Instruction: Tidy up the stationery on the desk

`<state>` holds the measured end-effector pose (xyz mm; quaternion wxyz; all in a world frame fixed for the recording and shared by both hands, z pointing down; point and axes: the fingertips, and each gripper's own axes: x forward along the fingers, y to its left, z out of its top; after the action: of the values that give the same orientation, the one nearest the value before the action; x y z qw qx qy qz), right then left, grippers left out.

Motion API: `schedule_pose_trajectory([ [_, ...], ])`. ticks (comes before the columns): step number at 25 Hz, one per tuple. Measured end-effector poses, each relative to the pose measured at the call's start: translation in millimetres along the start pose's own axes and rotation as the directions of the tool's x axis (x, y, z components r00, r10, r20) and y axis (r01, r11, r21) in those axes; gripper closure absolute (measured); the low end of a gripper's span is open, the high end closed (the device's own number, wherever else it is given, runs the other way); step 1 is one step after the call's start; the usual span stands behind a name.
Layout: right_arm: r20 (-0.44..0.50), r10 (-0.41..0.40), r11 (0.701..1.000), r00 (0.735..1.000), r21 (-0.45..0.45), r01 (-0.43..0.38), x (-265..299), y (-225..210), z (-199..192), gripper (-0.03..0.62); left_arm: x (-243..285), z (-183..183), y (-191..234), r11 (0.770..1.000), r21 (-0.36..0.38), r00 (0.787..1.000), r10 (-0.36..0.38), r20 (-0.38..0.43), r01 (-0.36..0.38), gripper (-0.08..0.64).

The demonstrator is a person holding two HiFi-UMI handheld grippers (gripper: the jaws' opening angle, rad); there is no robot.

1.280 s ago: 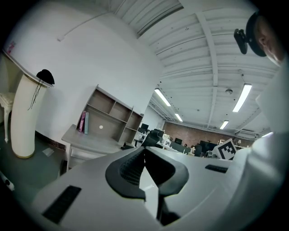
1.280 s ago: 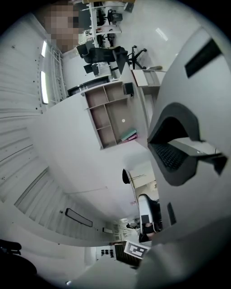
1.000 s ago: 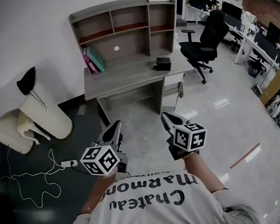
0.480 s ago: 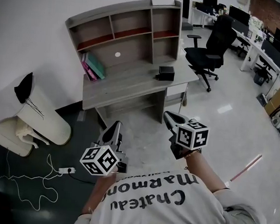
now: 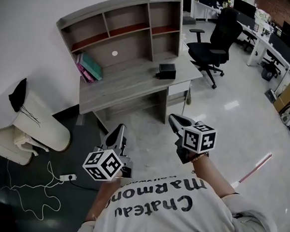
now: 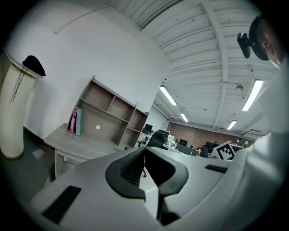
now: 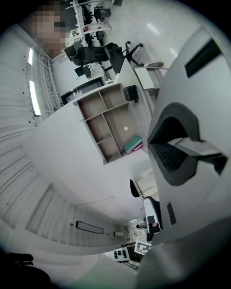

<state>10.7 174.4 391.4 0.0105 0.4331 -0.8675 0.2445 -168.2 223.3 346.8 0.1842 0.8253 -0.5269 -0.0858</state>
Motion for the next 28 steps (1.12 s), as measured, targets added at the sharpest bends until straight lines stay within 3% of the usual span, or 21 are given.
schedule_pose_trajectory([
  [16,-0.014,-0.079,0.994,0.997,0.07,0.08,-13.3,-37.9,-14.6,0.575,31.2,-20.8,-8.3,0.998,-0.018,0.997,-0.054,-0.063,0.053,0.543],
  [28,0.002,-0.133,0.988,0.991,0.078,0.133,30.6,-98.9,21.4,0.575,125.3,-10.4,5.7,0.993,-0.009,0.989,-0.121,-0.082,0.12,0.543],
])
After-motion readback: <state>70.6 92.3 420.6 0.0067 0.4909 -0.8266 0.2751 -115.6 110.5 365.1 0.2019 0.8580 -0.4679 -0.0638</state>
